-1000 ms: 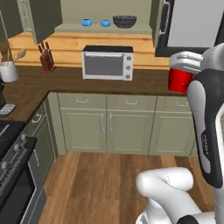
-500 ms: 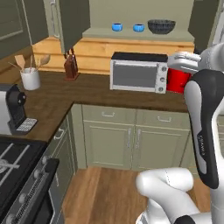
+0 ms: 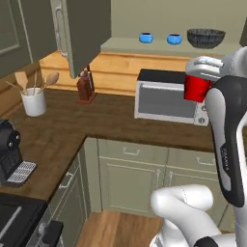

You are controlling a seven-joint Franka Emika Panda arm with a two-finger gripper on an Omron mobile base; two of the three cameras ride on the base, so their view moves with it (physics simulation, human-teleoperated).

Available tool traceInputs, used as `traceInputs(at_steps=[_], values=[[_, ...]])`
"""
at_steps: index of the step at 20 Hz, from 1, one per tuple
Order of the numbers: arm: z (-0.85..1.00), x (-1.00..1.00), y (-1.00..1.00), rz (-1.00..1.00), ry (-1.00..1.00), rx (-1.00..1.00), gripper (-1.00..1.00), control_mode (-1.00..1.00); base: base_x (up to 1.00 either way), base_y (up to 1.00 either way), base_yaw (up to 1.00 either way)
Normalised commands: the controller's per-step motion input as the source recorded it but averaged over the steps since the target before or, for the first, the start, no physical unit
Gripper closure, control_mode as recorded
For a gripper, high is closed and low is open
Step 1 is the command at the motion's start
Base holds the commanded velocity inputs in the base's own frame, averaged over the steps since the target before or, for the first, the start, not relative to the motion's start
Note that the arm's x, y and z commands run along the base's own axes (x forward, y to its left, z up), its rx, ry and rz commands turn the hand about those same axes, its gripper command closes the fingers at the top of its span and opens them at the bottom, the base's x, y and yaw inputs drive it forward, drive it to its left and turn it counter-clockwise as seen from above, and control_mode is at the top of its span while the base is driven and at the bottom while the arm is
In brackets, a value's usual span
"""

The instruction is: Gather all objects into one cabinet and sort the glasses and bowls to opposite sides.

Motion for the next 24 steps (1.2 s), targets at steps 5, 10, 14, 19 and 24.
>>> traceInputs(at_steps=[5,10,14,19,24], values=[[0.00,0.00,0.00,0.00,0.00,0.00,1.00,1.00,1.00,0.00,-0.07],[0.00,0.00,0.00,0.00,0.00,0.00,1.00,1.00,1.00,0.01,-0.03],[0.00,0.00,0.00,0.00,0.00,0.00,1.00,1.00,1.00,0.24,-0.18],[0.00,0.00,0.00,0.00,0.00,0.00,1.00,1.00,0.74,0.44,-0.26],[0.00,0.00,0.00,0.00,0.00,0.00,1.00,1.00,0.44,0.58,-0.19]])
